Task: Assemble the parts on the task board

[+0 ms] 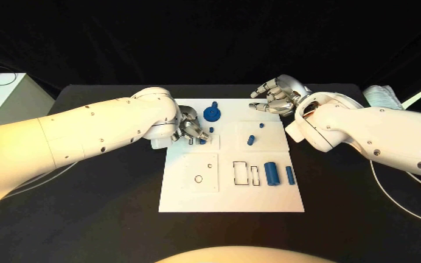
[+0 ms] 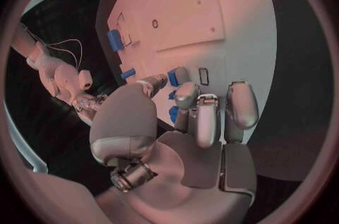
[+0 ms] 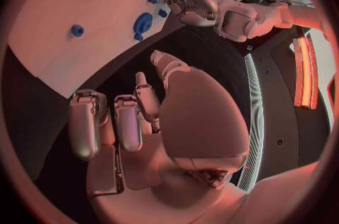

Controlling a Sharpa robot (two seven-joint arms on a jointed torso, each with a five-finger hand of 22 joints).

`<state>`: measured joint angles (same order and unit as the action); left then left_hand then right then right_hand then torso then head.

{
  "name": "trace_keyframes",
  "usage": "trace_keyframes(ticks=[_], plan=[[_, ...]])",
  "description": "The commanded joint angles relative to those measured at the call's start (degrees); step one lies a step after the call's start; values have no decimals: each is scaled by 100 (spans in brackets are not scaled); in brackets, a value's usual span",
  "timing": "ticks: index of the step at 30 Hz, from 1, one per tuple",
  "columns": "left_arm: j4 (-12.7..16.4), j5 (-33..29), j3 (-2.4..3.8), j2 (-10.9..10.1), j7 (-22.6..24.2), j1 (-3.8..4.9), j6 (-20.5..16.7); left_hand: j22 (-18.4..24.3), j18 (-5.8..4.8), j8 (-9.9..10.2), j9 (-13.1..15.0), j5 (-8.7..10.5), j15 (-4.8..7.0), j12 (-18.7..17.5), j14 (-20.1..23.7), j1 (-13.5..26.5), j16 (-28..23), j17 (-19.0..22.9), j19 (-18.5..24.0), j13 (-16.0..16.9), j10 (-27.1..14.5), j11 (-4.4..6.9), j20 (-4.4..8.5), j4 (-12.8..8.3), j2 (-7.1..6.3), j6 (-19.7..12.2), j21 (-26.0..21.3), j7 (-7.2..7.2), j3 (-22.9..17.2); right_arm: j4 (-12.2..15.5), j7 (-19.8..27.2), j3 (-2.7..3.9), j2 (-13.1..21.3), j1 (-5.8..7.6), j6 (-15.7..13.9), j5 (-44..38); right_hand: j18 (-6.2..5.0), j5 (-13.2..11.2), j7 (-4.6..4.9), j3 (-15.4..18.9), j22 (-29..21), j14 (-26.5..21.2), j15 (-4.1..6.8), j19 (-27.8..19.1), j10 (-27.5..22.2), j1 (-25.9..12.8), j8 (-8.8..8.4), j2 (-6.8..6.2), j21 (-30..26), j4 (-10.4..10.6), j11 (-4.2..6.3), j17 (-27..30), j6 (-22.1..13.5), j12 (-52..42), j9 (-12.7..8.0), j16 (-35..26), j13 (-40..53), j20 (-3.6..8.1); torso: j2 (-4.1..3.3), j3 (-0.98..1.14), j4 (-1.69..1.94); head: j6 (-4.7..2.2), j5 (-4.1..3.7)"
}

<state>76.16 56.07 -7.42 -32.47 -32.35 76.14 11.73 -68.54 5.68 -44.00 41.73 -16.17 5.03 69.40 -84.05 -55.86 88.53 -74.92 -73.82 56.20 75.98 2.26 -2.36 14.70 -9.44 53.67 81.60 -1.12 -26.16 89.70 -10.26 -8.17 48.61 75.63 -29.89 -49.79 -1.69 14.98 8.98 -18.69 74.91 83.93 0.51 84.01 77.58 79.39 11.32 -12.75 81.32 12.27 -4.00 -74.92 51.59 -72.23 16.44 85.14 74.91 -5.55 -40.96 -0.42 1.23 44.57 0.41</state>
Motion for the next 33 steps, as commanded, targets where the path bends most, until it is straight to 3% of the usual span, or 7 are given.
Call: trace_keyframes(ticks=[1, 17, 25, 28, 33], plan=[[43, -33, -7, -36, 55, -18, -21, 5, -103, 15, 8, 25, 19, -19, -496, -54, -2, -1166, -36, -2, -48, 7, 4, 1, -12, 10, -28, -29, 41, 8, 66, 0, 3, -4, 35, -7, -56, -18, 11, 6, 925, 374, -31, 143, -44, -55, 34, -22, -11, 43, -11, -631, -31, 34, -8, -21, 10, -23, 8, -2, 11, 10, -1], [143, 6, 8, -171, 63, -18, 1, -10, -106, 17, 19, 51, 27, 9, -505, -201, 10, -1196, -49, 42, -23, 18, 2, 15, 4, 24, -24, -17, 81, 5, 63, 0, 8, -11, 46, -6, -55, -38, 11, 7, 926, 373, -30, 144, -40, -60, 36, -22, -11, 49, -10, -629, -36, 30, -9, -24, 12, -23, 5, 3, 2, 13, 8], [163, -44, 45, -180, 142, -18, -88, -3, -104, 26, 23, 93, 26, 2, -504, -225, 6, -1189, -44, 35, -28, 14, 0, 70, -34, 25, -30, -23, 156, 1, 62, 0, 4, -16, 47, -6, -55, -38, 11, 7, 926, 373, -30, 144, -40, -60, 36, -22, -11, 49, -10, -629, -36, 30, -9, -24, 12, -23, 9, 11, 2, 2, 14], [162, -87, 51, -179, 184, -18, -156, -16, -106, 45, 32, 410, 18, 1, -503, -229, 5, -1189, -52, 42, -27, 6, -3, 191, -56, 40, -30, -31, 342, -4, 58, 0, 3, -18, 48, -6, -55, -38, 11, 7, 926, 373, -30, 144, -40, -60, 36, -22, -11, 49, -10, -629, -36, 30, -9, -24, 12, -23, 9, 10, 2, 0, 9], [184, -141, 55, -190, 248, -19, -297, -8, -104, 54, 34, 498, 17, -13, -501, -218, 0, -1180, -46, 24, -37, 3, -4, 199, -47, 40, -35, -34, 404, -10, 57, 0, 0, -20, 51, -6, -55, -38, 11, 7, 926, 373, -30, 144, -40, -60, 36, -22, -11, 49, -10, -629, -36, 30, -9, -24, 12, -23, 8, 8, 0, -12, 6]])
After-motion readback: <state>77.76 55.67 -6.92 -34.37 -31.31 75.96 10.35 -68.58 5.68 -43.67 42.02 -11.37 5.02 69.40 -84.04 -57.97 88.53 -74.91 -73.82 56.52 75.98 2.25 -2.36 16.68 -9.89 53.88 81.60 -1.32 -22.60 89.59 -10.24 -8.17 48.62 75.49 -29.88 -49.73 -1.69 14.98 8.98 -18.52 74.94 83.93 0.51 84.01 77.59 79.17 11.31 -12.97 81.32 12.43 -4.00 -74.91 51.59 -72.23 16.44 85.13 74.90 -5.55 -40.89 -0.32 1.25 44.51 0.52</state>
